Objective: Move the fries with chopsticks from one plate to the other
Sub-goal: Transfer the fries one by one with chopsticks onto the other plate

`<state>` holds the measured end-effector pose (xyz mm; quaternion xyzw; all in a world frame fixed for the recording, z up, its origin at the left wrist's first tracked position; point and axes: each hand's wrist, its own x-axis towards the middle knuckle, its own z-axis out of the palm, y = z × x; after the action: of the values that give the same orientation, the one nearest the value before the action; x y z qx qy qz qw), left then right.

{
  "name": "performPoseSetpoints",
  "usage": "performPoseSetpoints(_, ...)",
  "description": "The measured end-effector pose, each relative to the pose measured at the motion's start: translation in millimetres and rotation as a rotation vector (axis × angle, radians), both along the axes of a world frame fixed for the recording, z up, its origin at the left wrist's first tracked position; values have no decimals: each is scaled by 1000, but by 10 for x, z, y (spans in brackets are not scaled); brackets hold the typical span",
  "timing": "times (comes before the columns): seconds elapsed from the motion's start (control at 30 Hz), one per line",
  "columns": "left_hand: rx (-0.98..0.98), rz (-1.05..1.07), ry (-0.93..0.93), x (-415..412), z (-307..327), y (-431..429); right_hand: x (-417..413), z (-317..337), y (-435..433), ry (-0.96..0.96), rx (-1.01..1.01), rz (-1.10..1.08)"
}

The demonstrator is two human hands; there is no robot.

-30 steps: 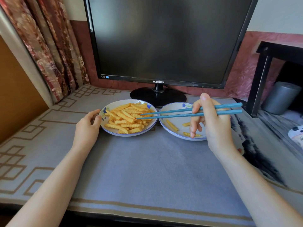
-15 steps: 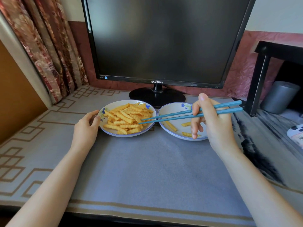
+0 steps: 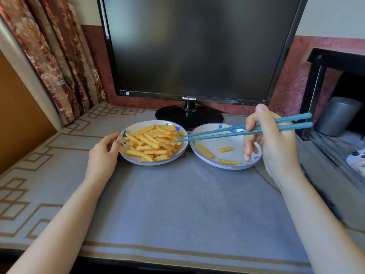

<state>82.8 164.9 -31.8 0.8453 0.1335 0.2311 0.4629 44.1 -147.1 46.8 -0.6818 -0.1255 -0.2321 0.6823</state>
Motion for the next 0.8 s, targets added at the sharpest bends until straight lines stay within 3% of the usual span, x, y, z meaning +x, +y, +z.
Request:
performPoseSetpoints(0.2, 4, -1, 2, 1, -9, -1, 62, 99, -280, 71, -83, -120)
performPoseSetpoints(0.8, -2, -14, 5, 12, -34, 18, 64, 110, -417, 140, -221, -94)
